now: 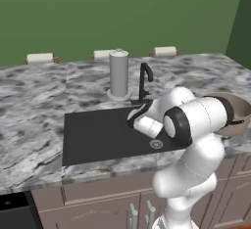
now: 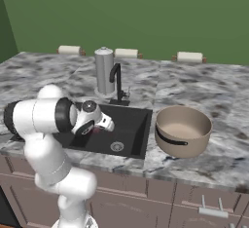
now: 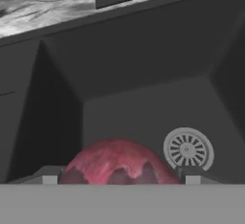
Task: Dump the onion from the pot into the sink. Then turn on the water and wash the onion. Then turn off the water and put the onion back in the pot.
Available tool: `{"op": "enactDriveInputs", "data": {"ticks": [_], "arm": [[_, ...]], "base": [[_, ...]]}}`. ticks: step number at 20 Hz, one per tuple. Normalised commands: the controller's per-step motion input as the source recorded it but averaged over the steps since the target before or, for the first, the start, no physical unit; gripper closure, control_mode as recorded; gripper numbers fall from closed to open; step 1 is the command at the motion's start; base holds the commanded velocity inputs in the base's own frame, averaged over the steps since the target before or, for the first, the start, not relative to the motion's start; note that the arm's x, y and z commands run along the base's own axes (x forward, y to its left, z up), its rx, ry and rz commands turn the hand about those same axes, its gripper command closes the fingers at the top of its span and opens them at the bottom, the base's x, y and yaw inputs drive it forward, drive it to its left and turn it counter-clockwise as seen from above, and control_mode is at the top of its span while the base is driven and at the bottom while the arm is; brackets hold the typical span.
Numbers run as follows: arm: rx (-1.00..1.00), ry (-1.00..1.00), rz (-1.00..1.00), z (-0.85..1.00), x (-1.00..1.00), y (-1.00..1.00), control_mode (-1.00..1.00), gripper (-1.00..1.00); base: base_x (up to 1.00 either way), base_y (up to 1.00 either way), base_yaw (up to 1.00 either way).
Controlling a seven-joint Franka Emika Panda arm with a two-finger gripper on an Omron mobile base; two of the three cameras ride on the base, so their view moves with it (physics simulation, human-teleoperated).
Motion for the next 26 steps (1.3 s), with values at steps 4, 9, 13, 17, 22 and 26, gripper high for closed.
{"op": "enactDriveInputs", "data": {"ticks": [4, 9, 13, 17, 22, 26], "arm": [[0.02, 0.0, -0.06, 1.0, -0.45, -0.23, -1.0, 1.0], [0.03, 0.0, -0.06, 1.0, -0.37, -0.01, -1.0, 1.0], [0.04, 0.0, -0.04, 1.0, -0.12, 0.0, -1.0, 1.0], [0.02, 0.0, -0.03, 1.0, -0.05, 0.04, -1.0, 1.0], [0.02, 0.03, 0.0, 0.77, -0.36, 0.15, -1.0, 1.0], [0.04, 0.14, -0.02, 0.38, -0.67, 0.01, -1.0, 1.0]], "base": [[0.0, 0.0, 0.0], [0.0, 0.0, 0.0], [0.0, 0.0, 0.0], [0.0, 0.0, 0.0], [0.0, 0.0, 0.0], [0.0, 0.0, 0.0]]}}
